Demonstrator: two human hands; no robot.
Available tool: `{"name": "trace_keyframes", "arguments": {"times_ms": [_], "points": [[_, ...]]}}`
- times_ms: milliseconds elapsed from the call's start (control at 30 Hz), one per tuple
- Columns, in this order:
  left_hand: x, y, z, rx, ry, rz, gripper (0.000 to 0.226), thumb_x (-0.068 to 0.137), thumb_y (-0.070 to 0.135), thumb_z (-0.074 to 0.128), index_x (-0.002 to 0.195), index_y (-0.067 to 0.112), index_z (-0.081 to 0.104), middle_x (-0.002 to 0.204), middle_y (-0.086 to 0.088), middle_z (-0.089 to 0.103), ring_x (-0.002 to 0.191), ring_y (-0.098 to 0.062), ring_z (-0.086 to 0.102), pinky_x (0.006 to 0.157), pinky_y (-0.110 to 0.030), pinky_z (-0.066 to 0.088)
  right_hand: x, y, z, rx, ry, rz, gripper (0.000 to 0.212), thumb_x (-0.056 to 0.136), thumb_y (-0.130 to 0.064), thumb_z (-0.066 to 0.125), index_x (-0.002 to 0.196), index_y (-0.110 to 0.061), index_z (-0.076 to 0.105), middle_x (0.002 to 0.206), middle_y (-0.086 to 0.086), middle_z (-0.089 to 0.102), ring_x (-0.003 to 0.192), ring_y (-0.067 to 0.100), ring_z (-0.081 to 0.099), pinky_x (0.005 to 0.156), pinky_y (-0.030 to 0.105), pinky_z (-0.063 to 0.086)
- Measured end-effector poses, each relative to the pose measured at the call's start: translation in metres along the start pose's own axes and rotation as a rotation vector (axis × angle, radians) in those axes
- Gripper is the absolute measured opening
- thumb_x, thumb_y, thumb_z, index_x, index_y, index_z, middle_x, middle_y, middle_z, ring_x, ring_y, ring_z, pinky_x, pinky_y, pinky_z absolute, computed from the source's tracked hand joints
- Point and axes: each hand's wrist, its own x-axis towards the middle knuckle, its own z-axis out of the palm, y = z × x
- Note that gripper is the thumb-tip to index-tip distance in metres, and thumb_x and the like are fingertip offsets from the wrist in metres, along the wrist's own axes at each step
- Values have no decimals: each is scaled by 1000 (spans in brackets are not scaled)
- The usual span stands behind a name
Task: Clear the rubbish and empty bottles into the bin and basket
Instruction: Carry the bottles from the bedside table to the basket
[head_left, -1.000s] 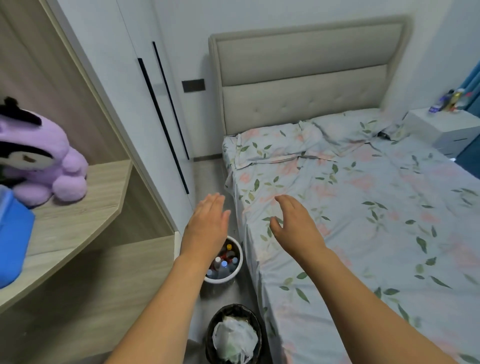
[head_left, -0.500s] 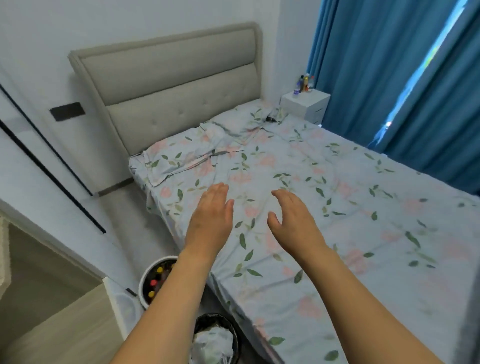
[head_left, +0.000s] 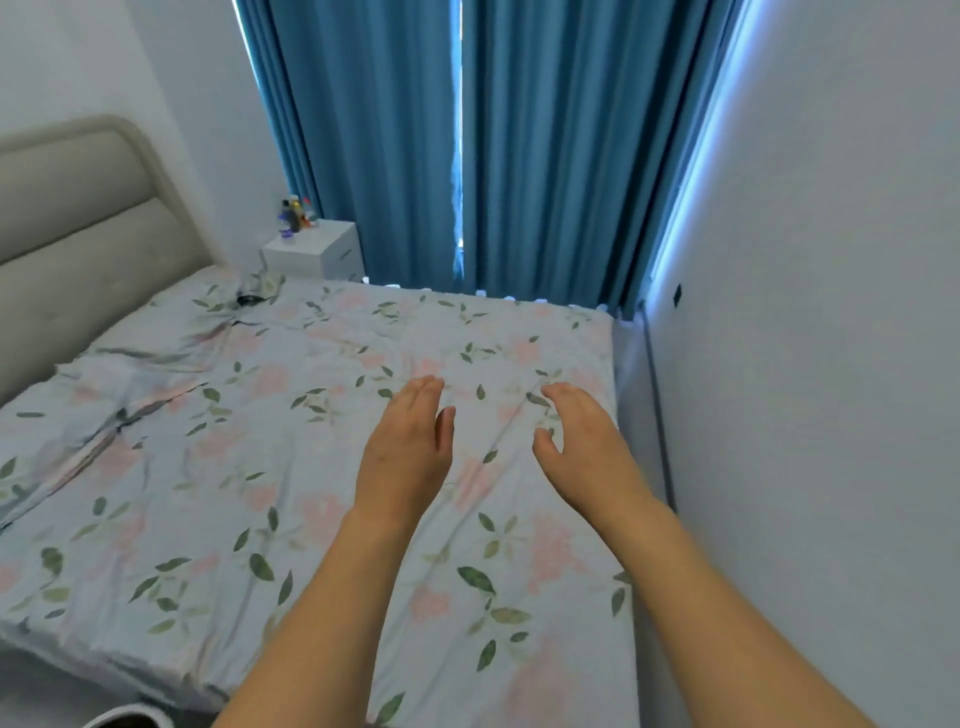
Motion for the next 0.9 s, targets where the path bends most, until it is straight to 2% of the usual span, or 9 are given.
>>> {"name": "trace_keyframes", "arguments": {"times_ms": [100, 200, 300, 400, 633, 900], "points": [[14, 40, 27, -24, -64, 92, 40, 100, 28, 44, 137, 12, 47, 141, -2, 50, 130, -17, 45, 101, -32, 43, -15, 41, -29, -7, 48, 101, 49, 96, -24, 47, 143, -19, 36, 147, -3, 36, 135, 14, 33, 110, 25, 27], [24, 83, 53, -57, -109, 158, 42, 100, 28, 43, 139, 13, 46, 143, -1, 48, 132, -17, 44, 105, -33, 40, -26, 77, -58, -17, 100, 158, 47, 94, -23, 49, 139, -17, 38, 143, -1, 41, 131, 18, 38, 107, 25, 30], [27, 130, 77, -79, -135, 224, 41, 100, 28, 43, 138, 13, 46, 142, -1, 49, 132, -18, 43, 105, -33, 39, -36, 111, -88, -29, 127, 212, 49, 95, -20, 48, 142, -15, 37, 146, 1, 38, 133, 16, 36, 104, 17, 21], [29, 175, 100, -84, -163, 271, 42, 100, 28, 42, 139, 13, 46, 143, -1, 48, 133, -18, 42, 108, -34, 39, -44, 149, -118, -51, 159, 228, 50, 95, -20, 48, 143, -13, 37, 147, 1, 38, 133, 16, 36, 107, 19, 22], [35, 267, 153, -120, -158, 240, 42, 101, 29, 42, 141, 15, 44, 147, 1, 44, 137, -15, 37, 109, -31, 35, -42, 231, -174, -85, 142, 203, 48, 96, -21, 47, 143, -15, 37, 147, 0, 37, 135, 15, 35, 109, 20, 24], [63, 310, 187, -94, -164, 208, 44, 101, 33, 39, 142, 18, 41, 148, 4, 42, 136, -14, 37, 110, -29, 33, -18, 284, -199, -67, 151, 189, 49, 97, -23, 45, 145, -17, 35, 149, -2, 35, 137, 13, 32, 108, 18, 21]]}}
